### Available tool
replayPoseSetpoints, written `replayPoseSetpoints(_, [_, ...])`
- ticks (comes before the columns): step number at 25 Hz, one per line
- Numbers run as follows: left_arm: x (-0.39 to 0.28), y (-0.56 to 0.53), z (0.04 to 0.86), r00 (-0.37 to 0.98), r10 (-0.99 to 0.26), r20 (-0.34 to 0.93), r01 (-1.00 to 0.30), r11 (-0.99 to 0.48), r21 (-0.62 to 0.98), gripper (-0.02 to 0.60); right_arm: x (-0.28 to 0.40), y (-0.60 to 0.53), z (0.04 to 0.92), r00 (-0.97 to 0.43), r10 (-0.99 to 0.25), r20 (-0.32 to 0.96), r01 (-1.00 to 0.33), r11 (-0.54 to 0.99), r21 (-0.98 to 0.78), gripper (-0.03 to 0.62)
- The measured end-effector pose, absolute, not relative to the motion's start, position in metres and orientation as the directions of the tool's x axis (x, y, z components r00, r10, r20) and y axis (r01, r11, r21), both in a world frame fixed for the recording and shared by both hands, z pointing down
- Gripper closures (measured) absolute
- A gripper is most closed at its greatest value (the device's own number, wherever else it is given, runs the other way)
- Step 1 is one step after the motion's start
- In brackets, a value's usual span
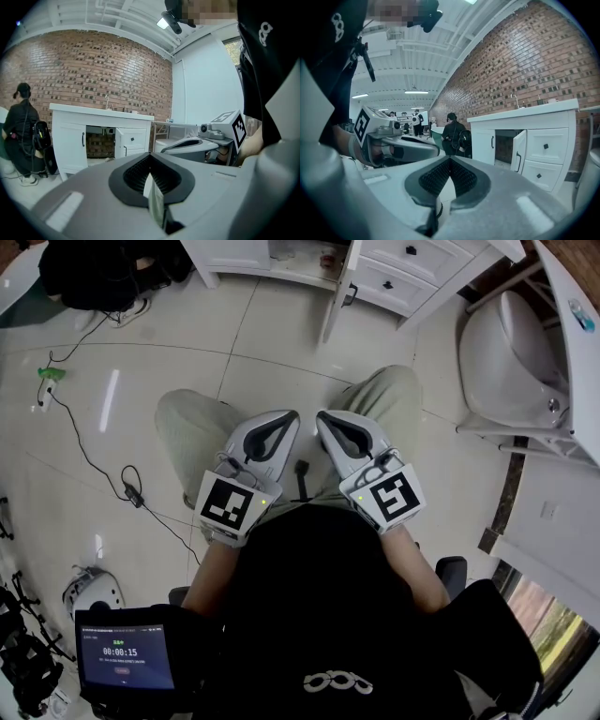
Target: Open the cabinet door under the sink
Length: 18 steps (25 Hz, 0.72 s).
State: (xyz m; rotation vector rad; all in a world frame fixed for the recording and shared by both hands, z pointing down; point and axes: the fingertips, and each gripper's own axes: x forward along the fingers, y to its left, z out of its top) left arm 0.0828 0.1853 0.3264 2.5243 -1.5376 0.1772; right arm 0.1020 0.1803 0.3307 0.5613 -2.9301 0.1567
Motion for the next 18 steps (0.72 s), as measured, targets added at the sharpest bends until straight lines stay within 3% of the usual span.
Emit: replayPoseSetpoints(18, [0.0851,0.1909,0.3333,0.466,-0.86,0.208,-0.885,-0.455,0.099,0.568,0.0975,0.1839,0.3339,-0.921,-0.347,0.177,-0.362,0.931,-0.054,0.603])
